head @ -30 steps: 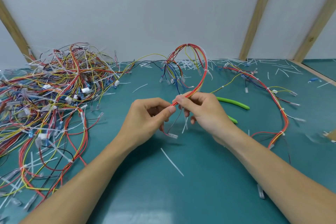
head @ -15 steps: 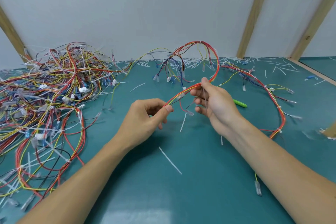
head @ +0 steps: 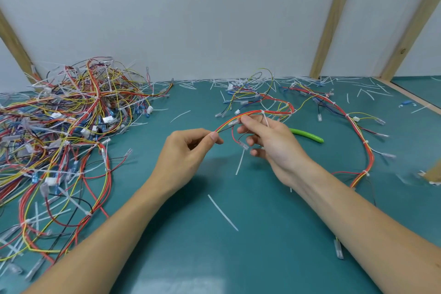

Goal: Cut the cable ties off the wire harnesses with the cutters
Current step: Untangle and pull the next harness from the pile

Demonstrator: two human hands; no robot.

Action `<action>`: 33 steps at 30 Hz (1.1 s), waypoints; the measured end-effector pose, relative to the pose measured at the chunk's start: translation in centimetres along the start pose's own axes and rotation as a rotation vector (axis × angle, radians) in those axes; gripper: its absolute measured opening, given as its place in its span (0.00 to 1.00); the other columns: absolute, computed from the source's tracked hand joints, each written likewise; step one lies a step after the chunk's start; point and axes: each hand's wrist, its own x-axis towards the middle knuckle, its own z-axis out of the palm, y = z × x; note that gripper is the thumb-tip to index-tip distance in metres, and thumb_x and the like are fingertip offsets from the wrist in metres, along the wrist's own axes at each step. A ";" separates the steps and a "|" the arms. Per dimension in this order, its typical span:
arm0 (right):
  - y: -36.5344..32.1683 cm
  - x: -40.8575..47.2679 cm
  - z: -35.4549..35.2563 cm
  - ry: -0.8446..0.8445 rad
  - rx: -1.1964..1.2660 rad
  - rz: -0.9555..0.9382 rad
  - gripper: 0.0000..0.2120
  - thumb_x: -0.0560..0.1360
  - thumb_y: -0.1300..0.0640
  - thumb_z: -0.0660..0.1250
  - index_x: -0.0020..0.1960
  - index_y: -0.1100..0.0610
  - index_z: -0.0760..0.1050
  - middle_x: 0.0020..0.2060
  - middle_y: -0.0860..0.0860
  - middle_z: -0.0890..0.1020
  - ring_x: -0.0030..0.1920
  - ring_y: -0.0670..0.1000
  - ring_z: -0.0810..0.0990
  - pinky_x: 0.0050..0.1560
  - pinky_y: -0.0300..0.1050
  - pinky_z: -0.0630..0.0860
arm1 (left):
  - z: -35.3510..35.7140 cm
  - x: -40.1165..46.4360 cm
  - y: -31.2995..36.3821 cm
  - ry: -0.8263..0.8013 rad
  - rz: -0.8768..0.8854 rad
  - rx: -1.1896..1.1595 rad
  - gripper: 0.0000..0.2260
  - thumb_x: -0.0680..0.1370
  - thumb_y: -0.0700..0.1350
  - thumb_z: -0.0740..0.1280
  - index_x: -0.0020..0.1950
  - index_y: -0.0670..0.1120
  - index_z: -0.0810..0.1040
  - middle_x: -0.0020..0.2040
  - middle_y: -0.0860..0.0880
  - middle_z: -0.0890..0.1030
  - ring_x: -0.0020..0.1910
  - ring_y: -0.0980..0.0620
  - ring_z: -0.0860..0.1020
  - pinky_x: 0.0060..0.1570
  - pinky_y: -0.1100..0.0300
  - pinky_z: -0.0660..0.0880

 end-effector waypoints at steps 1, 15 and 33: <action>-0.1 0.0 -0.1 -0.003 0.038 0.019 0.07 0.80 0.49 0.69 0.49 0.51 0.83 0.42 0.44 0.85 0.32 0.42 0.73 0.31 0.35 0.70 | 0.0 0.0 0.0 -0.001 -0.001 0.009 0.12 0.82 0.52 0.66 0.44 0.51 0.86 0.30 0.42 0.63 0.31 0.43 0.61 0.32 0.56 0.57; 0.5 -0.6 0.8 -0.106 -0.457 -0.392 0.16 0.87 0.55 0.56 0.42 0.56 0.72 0.31 0.47 0.77 0.28 0.46 0.69 0.33 0.43 0.66 | -0.2 0.4 0.3 0.068 -0.087 -0.153 0.15 0.84 0.53 0.61 0.48 0.49 0.86 0.41 0.50 0.85 0.40 0.56 0.82 0.41 0.69 0.72; 0.4 -1.6 0.7 -0.261 -0.860 -0.442 0.22 0.80 0.36 0.59 0.40 0.49 0.81 0.29 0.46 0.80 0.31 0.45 0.74 0.38 0.50 0.73 | 0.1 0.7 0.7 0.039 -0.149 -0.275 0.09 0.80 0.41 0.68 0.41 0.43 0.82 0.24 0.49 0.67 0.22 0.56 0.62 0.23 0.67 0.58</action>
